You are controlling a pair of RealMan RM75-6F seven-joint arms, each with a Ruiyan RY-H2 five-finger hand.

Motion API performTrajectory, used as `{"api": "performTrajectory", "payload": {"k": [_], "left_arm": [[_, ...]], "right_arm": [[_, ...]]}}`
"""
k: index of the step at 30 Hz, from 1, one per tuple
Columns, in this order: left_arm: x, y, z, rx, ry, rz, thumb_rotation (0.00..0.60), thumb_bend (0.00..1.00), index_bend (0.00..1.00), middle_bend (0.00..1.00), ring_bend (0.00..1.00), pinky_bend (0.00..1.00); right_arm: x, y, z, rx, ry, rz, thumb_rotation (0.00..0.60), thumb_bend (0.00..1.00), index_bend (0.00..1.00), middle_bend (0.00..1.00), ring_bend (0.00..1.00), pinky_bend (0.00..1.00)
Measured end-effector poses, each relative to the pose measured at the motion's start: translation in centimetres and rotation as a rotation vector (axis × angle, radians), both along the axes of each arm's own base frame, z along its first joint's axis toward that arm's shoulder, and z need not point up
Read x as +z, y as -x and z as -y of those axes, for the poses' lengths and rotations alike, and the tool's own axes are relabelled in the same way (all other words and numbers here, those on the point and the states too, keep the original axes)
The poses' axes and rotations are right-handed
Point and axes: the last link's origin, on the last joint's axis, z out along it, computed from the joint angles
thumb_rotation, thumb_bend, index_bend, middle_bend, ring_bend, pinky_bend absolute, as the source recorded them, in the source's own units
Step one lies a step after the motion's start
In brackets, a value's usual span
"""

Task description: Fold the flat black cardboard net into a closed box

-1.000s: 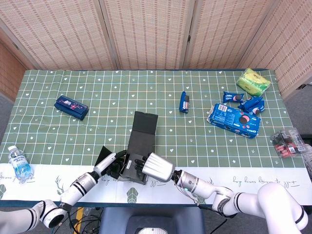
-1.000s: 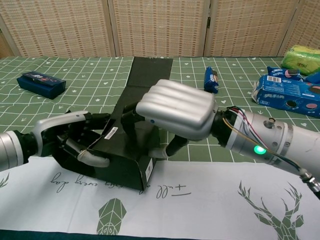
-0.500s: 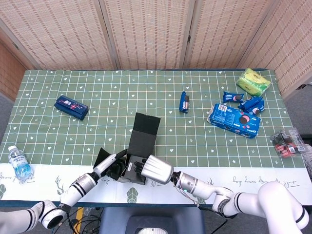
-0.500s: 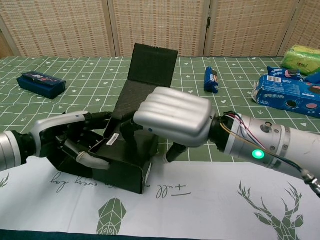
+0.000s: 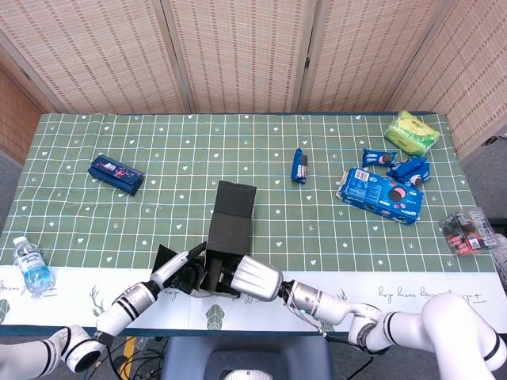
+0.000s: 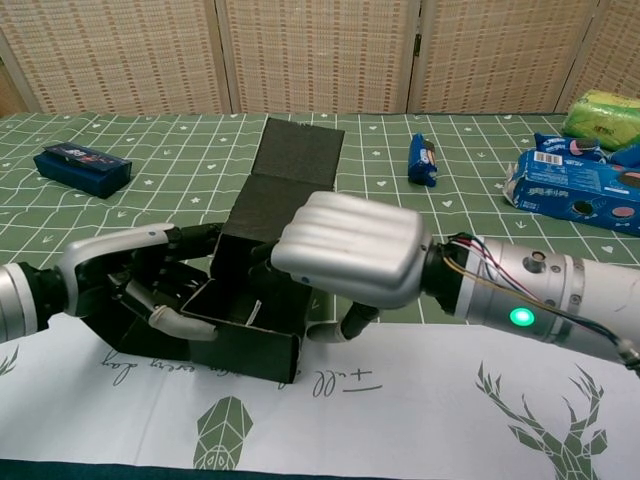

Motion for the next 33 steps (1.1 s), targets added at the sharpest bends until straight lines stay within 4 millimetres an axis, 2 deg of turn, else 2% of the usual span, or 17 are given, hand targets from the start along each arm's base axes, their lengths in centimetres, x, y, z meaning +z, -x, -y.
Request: {"api": "performTrajectory", "payload": {"k": [8, 12, 19, 23, 25, 30, 33], "left_arm": [[0.0, -0.1, 0.1, 0.003, 0.006, 0.007, 0.6, 0.11, 0.06, 0.12, 0.51, 0.66], [0.0, 0.0, 0.1, 0.012, 0.005, 0.012, 0.6, 0.11, 0.06, 0.12, 0.51, 0.66], [0.1, 0.0, 0.2, 0.023, 0.001, 0.016, 0.6, 0.11, 0.07, 0.12, 0.51, 0.66], [0.0, 0.0, 0.2, 0.029, -0.002, 0.014, 0.6, 0.11, 0.07, 0.12, 0.51, 0.66], [-0.1, -0.1, 0.2, 0.031, -0.001, 0.012, 0.6, 0.11, 0.07, 0.12, 0.51, 0.66], [-0.3, -0.3, 0.2, 0.032, -0.003, 0.003, 0.6, 0.11, 0.07, 0.12, 0.51, 0.66], [-0.3, -0.6, 0.2, 0.031, -0.01, -0.003, 0.6, 0.11, 0.07, 0.12, 0.5, 0.66]], "right_arm": [[0.0, -0.1, 0.2, 0.023, -0.013, -0.067, 0.6, 0.33, 0.51, 0.47, 0.7, 0.83], [0.0, -0.5, 0.3, 0.024, -0.021, -0.081, 0.6, 0.39, 0.65, 0.62, 0.72, 0.84], [-0.1, -1.1, 0.5, 0.027, -0.024, -0.091, 0.6, 0.42, 0.75, 0.71, 0.72, 0.84], [0.1, -1.0, 0.6, 0.027, -0.021, -0.084, 0.6, 0.42, 0.75, 0.65, 0.72, 0.84], [0.3, -0.9, 0.6, 0.025, -0.017, -0.082, 0.6, 0.42, 0.69, 0.59, 0.72, 0.84], [1.1, -0.9, 1.1, 0.009, 0.001, -0.086, 0.6, 0.37, 0.39, 0.31, 0.7, 0.84], [1.7, -1.2, 1.5, -0.007, 0.015, -0.077, 0.6, 0.31, 0.28, 0.22, 0.68, 0.84]]}}
